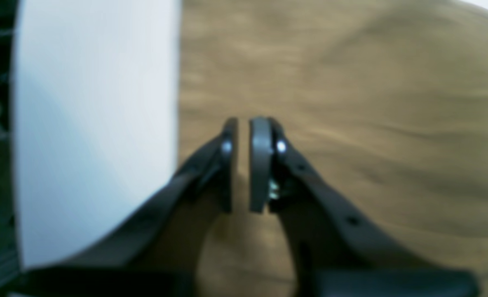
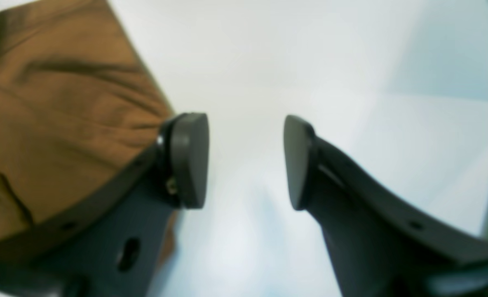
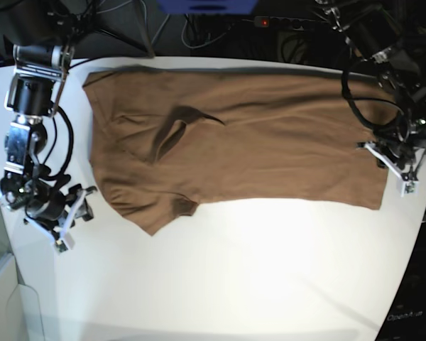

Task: Fold the T-shirt properly
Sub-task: 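Move the right gripper to the hem corner and pinch it, then move the left gripper to the opposite hem corner and grasp it, then lift both hem corners and fold them over onto the shoulder edge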

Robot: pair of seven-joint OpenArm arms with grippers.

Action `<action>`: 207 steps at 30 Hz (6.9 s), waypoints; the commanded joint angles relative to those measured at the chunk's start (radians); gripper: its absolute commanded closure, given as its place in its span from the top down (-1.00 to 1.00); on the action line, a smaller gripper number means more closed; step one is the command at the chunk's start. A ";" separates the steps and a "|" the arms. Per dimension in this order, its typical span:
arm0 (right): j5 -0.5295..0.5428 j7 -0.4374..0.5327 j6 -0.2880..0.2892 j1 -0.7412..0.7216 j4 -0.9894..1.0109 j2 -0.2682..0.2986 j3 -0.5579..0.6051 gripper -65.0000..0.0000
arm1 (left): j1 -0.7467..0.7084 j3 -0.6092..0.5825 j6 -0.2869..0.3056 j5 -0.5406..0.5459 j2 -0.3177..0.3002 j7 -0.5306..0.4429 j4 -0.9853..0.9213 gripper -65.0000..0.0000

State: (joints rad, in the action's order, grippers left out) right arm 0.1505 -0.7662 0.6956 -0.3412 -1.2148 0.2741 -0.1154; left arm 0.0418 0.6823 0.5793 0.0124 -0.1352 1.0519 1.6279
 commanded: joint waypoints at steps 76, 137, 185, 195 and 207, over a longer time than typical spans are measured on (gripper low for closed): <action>0.005 0.259 0.003 -0.112 0.327 -0.032 0.136 -0.96 | 0.008 0.109 0.000 0.007 -0.082 -0.026 0.016 -0.21; 0.005 0.256 0.003 -0.089 0.326 -0.006 0.136 -0.96 | 0.412 0.004 -0.002 0.007 -0.137 -0.672 -0.917 0.59; 0.005 0.258 0.003 -0.089 0.321 0.007 0.136 -0.96 | 0.430 0.004 0.000 0.016 -0.183 -0.669 -0.972 -0.90; 0.005 0.248 0.003 -0.017 0.123 0.027 0.136 -0.96 | 0.336 0.007 0.009 0.018 -0.113 -0.548 -0.677 -0.90; 0.005 0.247 0.003 0.161 -0.116 0.044 0.128 -0.96 | 0.155 0.006 0.009 0.093 -0.059 -0.451 -0.354 -0.90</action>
State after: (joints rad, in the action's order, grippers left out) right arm 0.1410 -0.5369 0.6987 -0.1577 -1.3182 0.3050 0.0193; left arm 0.1734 0.6880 0.5835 0.0875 -0.1753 0.6281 1.2545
